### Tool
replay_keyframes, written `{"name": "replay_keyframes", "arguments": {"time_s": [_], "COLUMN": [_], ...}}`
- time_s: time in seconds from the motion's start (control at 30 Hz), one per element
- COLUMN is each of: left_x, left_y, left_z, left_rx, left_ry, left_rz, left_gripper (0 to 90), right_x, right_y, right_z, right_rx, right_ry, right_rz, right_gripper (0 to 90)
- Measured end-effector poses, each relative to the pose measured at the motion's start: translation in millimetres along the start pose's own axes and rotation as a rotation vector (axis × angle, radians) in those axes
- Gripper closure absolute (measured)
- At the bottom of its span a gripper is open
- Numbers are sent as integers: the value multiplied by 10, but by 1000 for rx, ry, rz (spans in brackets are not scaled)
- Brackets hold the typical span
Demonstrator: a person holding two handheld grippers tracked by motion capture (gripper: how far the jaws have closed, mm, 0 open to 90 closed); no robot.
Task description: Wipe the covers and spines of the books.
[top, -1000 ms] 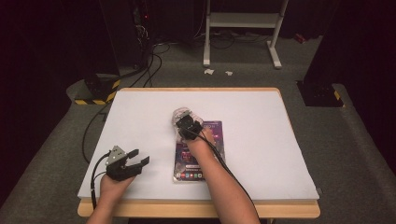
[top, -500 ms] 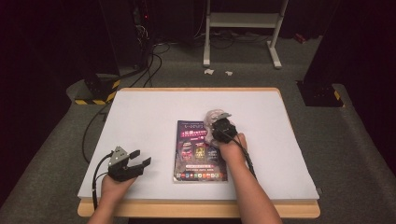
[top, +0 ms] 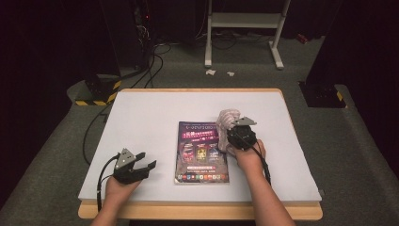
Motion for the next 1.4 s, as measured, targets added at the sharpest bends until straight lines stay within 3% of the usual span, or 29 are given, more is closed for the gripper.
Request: {"name": "replay_keyframes", "arguments": {"time_s": [0.2, 0.23, 0.3, 0.67, 0.93, 1.07, 1.13, 1.17, 1.27, 1.4], "left_x": [29, 35, 60, 60, 82, 93, 108, 123, 131, 146], "left_y": [63, 77, 121, 254, 411, 456, 485, 511, 532, 562], "left_z": [7, 5, 2, -6, 2, 3, 4, 5, 8, 10], "left_rx": [7, 2, 12, 30, 40, 45, 43, 41, 42, 53], "left_ry": [-19, -20, -30, -50, -71, -71, -74, -77, -82, -83], "left_rz": [10, 16, 21, 33, 57, 66, 70, 74, 80, 103], "left_gripper": [382, 382, 383, 385, 382, 385, 384, 383, 382, 376], "right_x": [-228, -301, -356, -535, -551, -474, -397, -380, -394, -497], "right_y": [139, 195, 236, 414, 628, 625, 608, 615, 624, 605], "right_z": [126, 207, 294, 705, 1130, 1212, 1268, 1287, 1271, 1159], "right_rx": [26, 20, 23, 87, 168, 174, 186, 212, 209, 198], "right_ry": [33, 34, 33, 30, -44, -80, -105, -90, -95, -51], "right_rz": [20, 50, 63, 58, 59, 60, 36, 30, 41, 67], "right_gripper": [649, 648, 648, 626, 602, 580, 568, 539, 469, 332]}}
Point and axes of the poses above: each handheld gripper's, and its own axes: x roughly forward along the jaws, z roughly out of its underside, y roughly to its right, the point moved 4 cm from there along x, roughly forward along the jaws, and after that the axes turned 15 degrees about -x, right-handed, at the moved point
